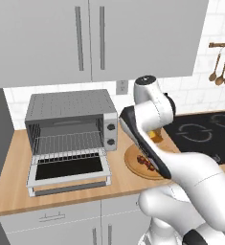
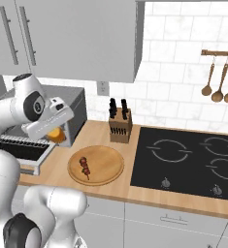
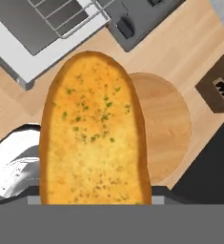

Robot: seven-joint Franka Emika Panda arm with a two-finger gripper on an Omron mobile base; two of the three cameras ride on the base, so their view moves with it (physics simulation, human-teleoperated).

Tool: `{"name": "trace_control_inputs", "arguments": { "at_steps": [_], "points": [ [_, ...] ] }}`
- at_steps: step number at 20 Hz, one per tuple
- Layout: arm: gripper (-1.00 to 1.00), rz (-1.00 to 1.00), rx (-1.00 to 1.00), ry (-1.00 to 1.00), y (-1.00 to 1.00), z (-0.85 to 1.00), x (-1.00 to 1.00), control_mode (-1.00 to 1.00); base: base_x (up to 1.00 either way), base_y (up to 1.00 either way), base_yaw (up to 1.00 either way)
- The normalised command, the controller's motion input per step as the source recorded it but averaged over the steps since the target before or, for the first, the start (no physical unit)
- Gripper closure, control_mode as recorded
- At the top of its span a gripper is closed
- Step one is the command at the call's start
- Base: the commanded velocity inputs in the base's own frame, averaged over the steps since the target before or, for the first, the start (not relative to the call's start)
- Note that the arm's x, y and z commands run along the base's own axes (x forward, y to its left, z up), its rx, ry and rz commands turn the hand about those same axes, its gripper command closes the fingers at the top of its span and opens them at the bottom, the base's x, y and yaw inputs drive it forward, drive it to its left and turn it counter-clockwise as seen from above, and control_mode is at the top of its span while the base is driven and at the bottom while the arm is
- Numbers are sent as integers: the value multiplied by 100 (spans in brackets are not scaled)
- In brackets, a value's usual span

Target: Pick up the kebab skewer and baguette bread, and place them inside the toaster oven. Close the toaster oven door and start by setting the timer.

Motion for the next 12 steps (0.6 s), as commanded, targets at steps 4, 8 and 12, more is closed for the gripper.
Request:
{"name": "trace_control_inputs", "arguments": {
  "at_steps": [4, 8, 12],
  "points": [
    [100, 30, 0, -8, 82, 0, 0, -100, 0, 0, 0],
    [100, 28, 0, -9, 83, 0, 0, -100, 0, 0, 0],
    [100, 12, -2, -5, 88, -1, 1, -100, 0, 0, 0]
  ]
}}
